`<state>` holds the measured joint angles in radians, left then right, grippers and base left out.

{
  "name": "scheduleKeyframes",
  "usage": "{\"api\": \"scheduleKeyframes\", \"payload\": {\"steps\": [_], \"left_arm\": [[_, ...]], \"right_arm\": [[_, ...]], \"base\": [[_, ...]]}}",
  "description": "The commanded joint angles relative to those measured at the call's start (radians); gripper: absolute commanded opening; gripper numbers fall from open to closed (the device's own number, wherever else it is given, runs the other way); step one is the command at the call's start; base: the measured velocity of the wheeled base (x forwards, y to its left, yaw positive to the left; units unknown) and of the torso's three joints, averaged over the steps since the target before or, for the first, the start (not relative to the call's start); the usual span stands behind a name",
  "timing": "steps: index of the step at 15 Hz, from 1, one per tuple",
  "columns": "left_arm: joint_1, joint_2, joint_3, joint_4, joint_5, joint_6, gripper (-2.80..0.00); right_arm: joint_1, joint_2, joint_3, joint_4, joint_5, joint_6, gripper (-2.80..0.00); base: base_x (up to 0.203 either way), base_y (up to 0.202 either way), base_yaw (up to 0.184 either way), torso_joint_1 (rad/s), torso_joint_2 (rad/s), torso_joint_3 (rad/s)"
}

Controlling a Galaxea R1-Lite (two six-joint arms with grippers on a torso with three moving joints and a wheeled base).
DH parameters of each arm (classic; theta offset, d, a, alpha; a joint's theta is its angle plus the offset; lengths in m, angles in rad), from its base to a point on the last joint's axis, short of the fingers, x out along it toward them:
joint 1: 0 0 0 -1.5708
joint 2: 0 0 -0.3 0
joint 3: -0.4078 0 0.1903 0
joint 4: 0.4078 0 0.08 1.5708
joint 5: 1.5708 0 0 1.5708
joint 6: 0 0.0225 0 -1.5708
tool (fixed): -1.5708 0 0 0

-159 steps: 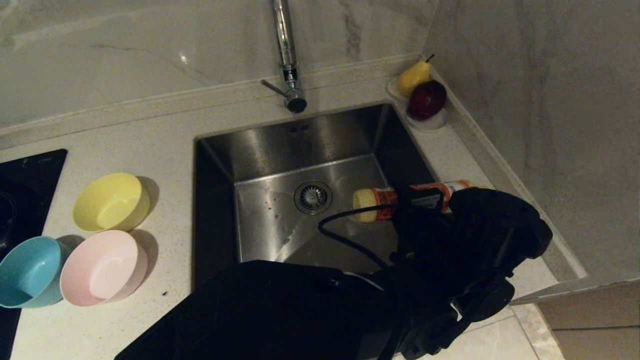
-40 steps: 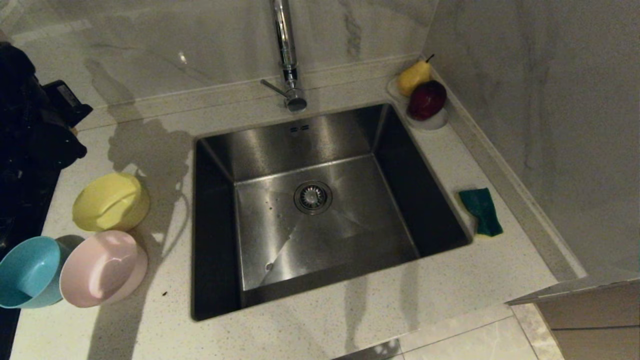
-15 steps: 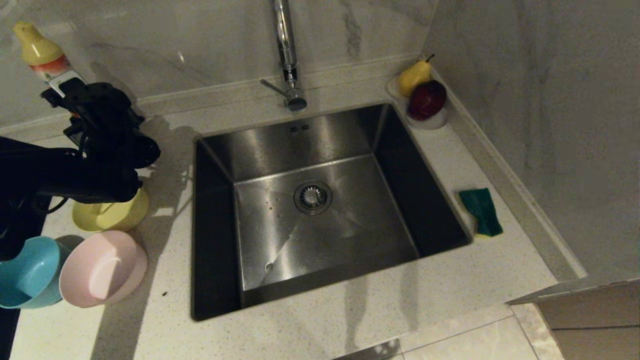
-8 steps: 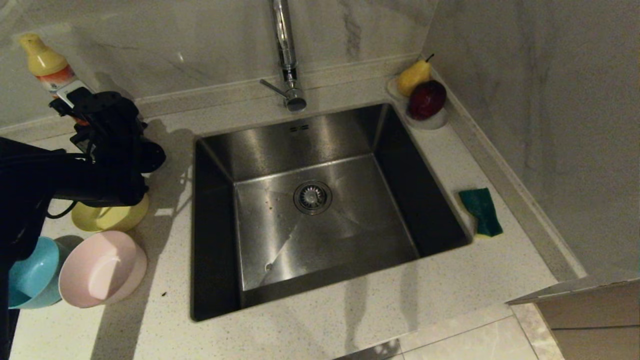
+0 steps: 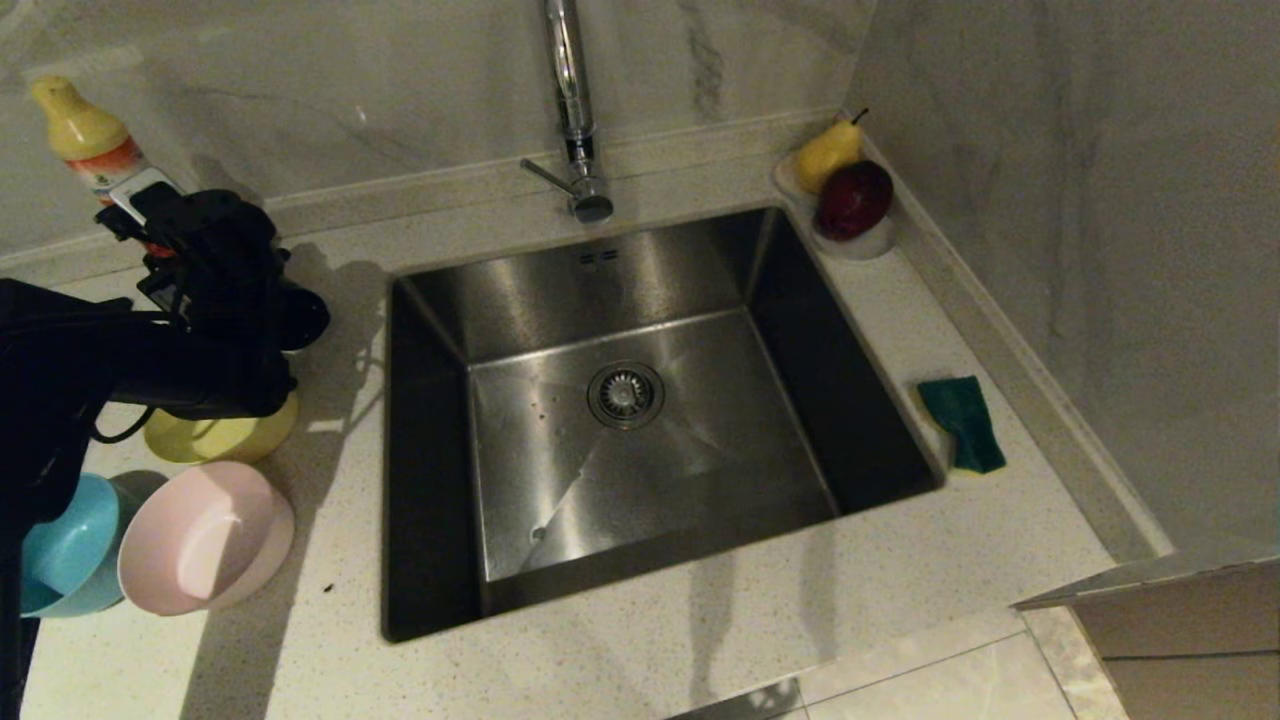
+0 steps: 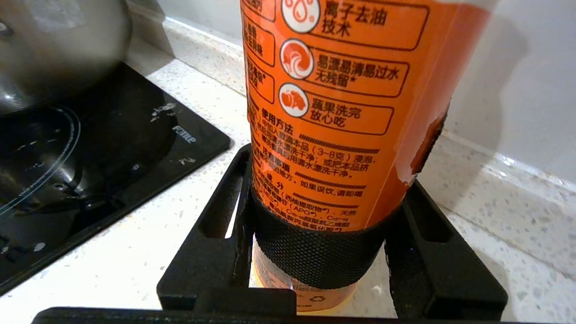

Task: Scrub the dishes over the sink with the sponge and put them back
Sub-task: Place the dish soap on the table

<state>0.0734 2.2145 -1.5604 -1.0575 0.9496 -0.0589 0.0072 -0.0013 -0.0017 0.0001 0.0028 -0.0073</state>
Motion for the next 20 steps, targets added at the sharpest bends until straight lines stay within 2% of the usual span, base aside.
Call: {"api": "scheduleKeyframes", "payload": {"steps": [1, 4, 7, 20], "left_arm": [[0.003, 0.006, 0.001, -0.020, 0.017, -0.001, -2.80], [0.003, 0.020, 0.000, -0.054, 0.023, -0.006, -2.80], [0.003, 0.034, -0.004, -0.070, 0.061, -0.025, -2.80], [0.008, 0.062, 0.012, -0.080, 0.086, -0.067, -2.80]], "right_arm": [[0.000, -0.002, 0.000, 0.000, 0.000, 0.000, -2.80], [0.000, -0.002, 0.000, 0.000, 0.000, 0.000, -2.80], [0.000, -0.002, 0.000, 0.000, 0.000, 0.000, -2.80], [0.000, -0.002, 0.000, 0.000, 0.000, 0.000, -2.80]], "base": [[0.000, 0.000, 0.000, 0.000, 0.00, 0.000], [0.000, 0.000, 0.000, 0.000, 0.00, 0.000], [0.000, 0.000, 0.000, 0.000, 0.00, 0.000], [0.000, 0.000, 0.000, 0.000, 0.00, 0.000]]}}
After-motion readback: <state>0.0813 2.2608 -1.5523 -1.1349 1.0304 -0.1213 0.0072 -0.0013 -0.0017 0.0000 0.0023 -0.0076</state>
